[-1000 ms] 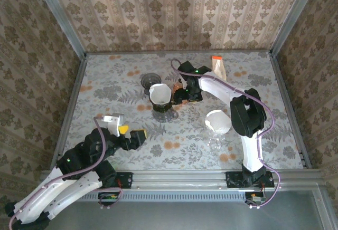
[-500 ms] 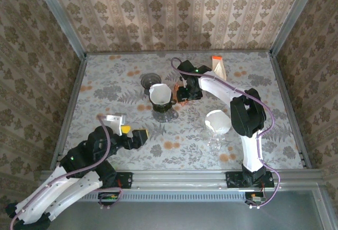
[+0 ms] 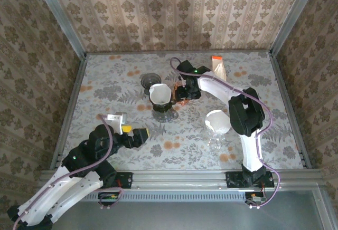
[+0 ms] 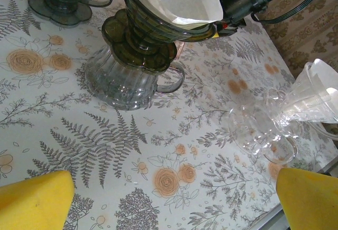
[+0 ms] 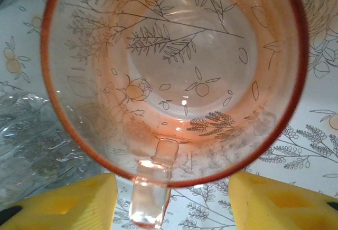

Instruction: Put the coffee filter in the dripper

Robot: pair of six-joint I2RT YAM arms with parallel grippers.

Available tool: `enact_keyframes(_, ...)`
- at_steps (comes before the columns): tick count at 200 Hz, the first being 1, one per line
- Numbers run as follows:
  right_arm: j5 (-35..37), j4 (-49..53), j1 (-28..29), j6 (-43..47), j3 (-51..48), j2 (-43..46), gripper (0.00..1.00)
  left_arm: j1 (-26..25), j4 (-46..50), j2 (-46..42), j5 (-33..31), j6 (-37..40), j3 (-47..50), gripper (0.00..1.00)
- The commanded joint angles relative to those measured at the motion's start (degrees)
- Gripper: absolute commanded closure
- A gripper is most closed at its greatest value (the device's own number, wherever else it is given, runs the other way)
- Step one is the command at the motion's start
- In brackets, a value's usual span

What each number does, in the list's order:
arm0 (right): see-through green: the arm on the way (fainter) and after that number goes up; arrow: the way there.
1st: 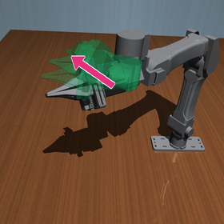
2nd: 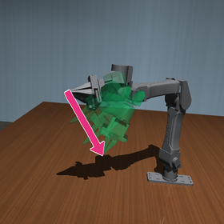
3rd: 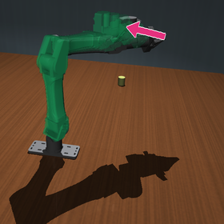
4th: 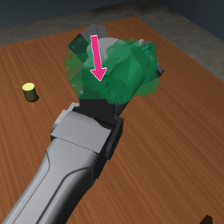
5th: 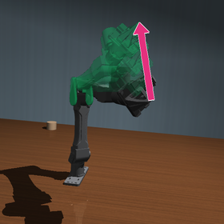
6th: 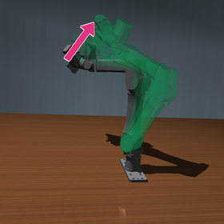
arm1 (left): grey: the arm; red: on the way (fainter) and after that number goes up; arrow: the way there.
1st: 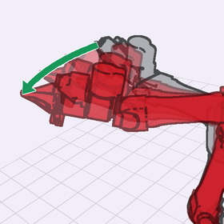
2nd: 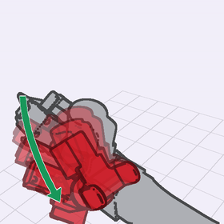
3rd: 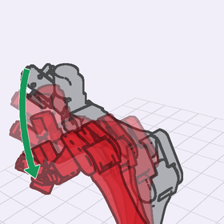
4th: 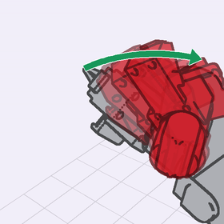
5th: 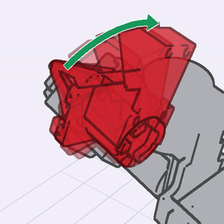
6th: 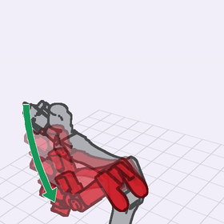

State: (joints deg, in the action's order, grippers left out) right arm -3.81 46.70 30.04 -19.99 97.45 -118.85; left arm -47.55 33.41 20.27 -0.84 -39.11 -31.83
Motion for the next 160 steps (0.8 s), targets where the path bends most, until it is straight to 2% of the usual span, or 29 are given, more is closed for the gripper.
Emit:
enact_keyframes(1, 0.5, 0.7, 0.2, -0.3, 0.5, -1.4, 0.47, 0.7, -0.8, 0.0, 1.5, -1.0, 0.4, 0.0)
enact_keyframes(32, 0.9, -0.2, 0.2, 0.0, 0.2, -0.9, 0.66, 1.1, -0.9, -0.1, 2.0, -1.2, 0.6, 0.0)
enact_keyframes(77, 2.6, -1.0, 0.2, 0.0, -0.5, 1.0, 0.84, 1.5, -0.6, -0.6, 2.3, -1.1, 0.4, 0.0)
enact_keyframes(118, 7.3, -2.0, 0.1, 0.4, -1.9, 5.5, 0.9, 1.5, -0.3, -0.8, 2.3, -0.7, -0.2, 0.0)
enact_keyframes(160, 11.7, -1.6, -0.2, -0.4, -1.3, 13.6, 0.92, 1.6, 0.0, -1.0, 2.2, -1.0, -0.1, 0.0)
